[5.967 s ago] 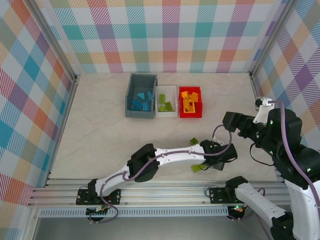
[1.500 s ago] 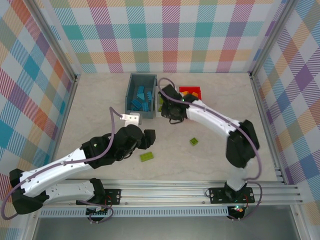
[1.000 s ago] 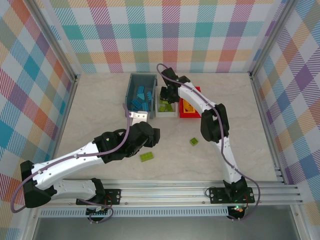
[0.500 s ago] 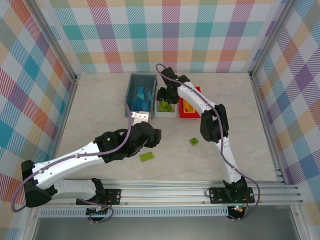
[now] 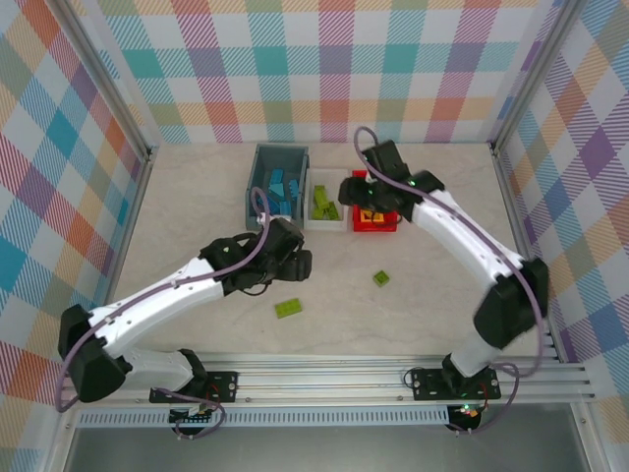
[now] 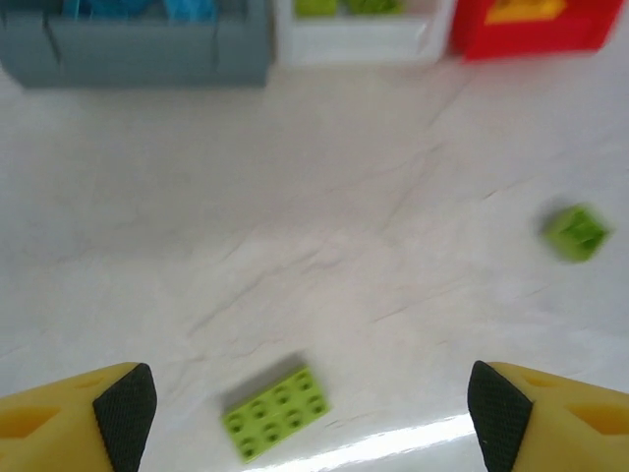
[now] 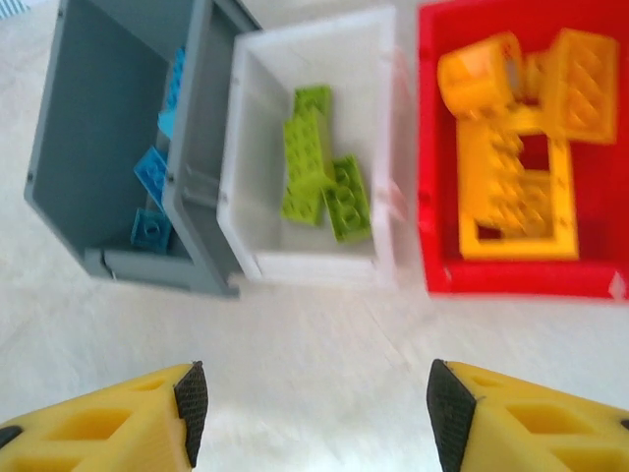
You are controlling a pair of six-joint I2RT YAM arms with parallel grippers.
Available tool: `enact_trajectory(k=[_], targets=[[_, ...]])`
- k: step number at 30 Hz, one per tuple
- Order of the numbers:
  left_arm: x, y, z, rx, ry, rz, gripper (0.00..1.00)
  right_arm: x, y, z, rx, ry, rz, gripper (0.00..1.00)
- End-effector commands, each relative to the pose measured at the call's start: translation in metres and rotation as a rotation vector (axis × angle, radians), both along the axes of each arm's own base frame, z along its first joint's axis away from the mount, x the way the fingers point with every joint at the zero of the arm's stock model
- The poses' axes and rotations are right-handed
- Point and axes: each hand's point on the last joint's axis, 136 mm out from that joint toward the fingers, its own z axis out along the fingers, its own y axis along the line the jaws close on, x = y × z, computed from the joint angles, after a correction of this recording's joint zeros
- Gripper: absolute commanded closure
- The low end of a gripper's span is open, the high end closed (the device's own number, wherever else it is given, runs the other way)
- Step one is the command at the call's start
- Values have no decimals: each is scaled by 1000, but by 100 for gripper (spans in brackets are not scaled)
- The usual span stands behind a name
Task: Sort the legos into containers by color
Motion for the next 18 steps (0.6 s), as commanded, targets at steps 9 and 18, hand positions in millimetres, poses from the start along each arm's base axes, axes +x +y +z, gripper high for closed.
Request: enact_trajectory(k=[9, 18], targets=[[-50, 10, -109, 282, 357, -405, 15, -158, -22, -61, 102, 195, 71, 31], [-57, 4, -149, 383, 426, -484, 15, -181, -36, -54, 135, 197, 50, 30]])
